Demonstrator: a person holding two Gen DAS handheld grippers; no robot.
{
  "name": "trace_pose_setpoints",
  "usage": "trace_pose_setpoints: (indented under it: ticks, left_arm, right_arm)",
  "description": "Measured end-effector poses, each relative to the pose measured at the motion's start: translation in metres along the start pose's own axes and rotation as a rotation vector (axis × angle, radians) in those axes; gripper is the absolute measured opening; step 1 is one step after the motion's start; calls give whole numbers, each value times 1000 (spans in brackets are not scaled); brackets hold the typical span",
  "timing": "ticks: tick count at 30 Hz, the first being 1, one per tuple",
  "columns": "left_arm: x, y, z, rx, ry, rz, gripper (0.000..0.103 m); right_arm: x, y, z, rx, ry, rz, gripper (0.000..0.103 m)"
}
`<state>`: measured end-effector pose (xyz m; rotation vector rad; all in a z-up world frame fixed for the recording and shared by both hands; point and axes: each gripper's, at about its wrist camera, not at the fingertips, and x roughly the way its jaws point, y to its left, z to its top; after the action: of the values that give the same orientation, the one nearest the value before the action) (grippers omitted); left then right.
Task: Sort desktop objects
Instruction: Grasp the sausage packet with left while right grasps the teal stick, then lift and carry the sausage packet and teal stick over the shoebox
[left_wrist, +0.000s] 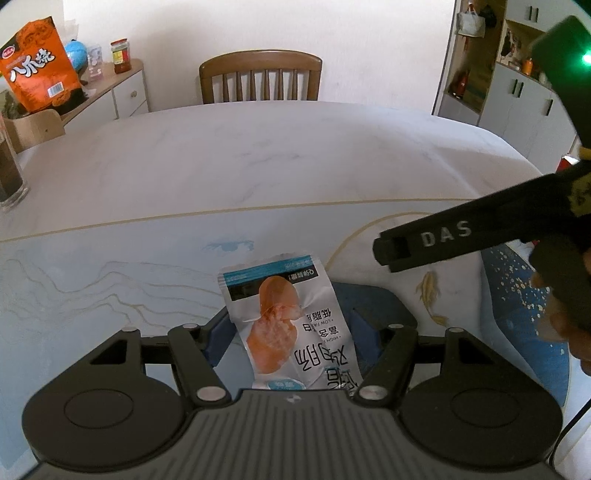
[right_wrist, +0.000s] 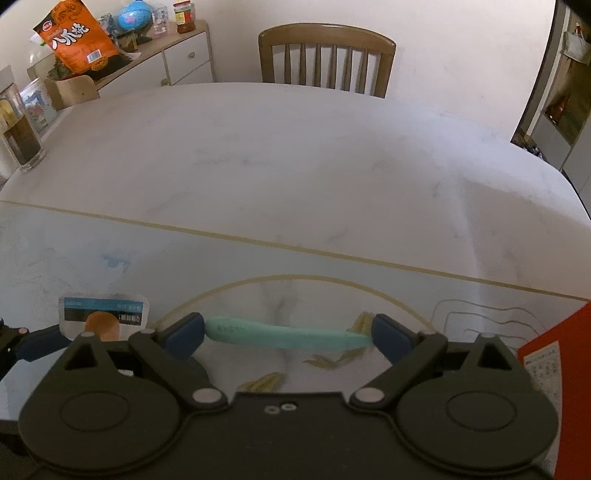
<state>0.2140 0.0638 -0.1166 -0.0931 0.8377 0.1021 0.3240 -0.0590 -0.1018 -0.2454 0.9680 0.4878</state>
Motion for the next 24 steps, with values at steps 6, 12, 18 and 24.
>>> trace_pose_setpoints:
  ticks: [6, 12, 18, 24]
  left_arm:
    - [-11, 0, 4, -3, -12, -5, 67]
    - [-20, -1, 8, -8, -15, -18, 67]
    - [-31, -4, 9, 0, -26, -23, 67]
    - [-44, -8, 13, 12, -37, -30, 67]
  right_arm:
    - [-24, -3, -2, 7, -13, 7, 97]
    - [-46, -9, -9, 20, -24, 12, 97]
    - [-66, -19, -17, 28, -40, 13, 97]
    - [-92, -32, -20, 31, -67, 19, 97]
